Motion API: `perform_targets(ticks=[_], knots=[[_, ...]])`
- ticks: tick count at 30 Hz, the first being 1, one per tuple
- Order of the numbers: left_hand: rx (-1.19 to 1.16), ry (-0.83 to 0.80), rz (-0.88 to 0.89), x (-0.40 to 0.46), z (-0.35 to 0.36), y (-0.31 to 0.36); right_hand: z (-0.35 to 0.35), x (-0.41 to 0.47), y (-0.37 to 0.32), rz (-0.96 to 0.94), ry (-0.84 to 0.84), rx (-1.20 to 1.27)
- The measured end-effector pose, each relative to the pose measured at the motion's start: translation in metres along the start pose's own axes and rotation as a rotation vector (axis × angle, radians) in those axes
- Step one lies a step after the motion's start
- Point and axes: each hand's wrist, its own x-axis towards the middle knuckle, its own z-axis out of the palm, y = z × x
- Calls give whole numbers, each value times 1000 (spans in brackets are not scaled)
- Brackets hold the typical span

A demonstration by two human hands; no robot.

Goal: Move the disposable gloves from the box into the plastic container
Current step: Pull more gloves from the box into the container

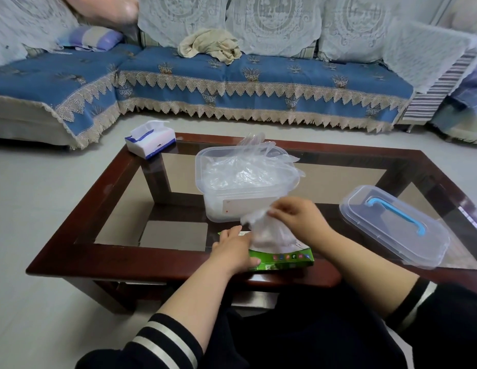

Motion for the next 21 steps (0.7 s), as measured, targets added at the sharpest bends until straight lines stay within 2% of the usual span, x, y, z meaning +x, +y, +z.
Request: perform_targets(ticks=[3,6,10,14,15,17,19,21], knots=[[17,-30,7,-1,1,0,-25,10,-19,4,188,407],[2,-27,8,-3,2,0,-59,22,-47,-74,270,559],[-3,-11,4,-1,3,-1,-84,35,-64,27,160,604],[-18,7,-6,-2,0,0,-87,31,-59,188,-65,544],[-54,64,-7,-3,-3,1,-88,28,-56,209,-115,569],[-250,369,23,-6,-9,1,-85,23,-51,226,-157,597],[-611,828,90,-15,-16,4,-77,19,-44,218,-160,592],[-804,1267,271,-33,-24,9,-66,16,-41,210,-158,613]])
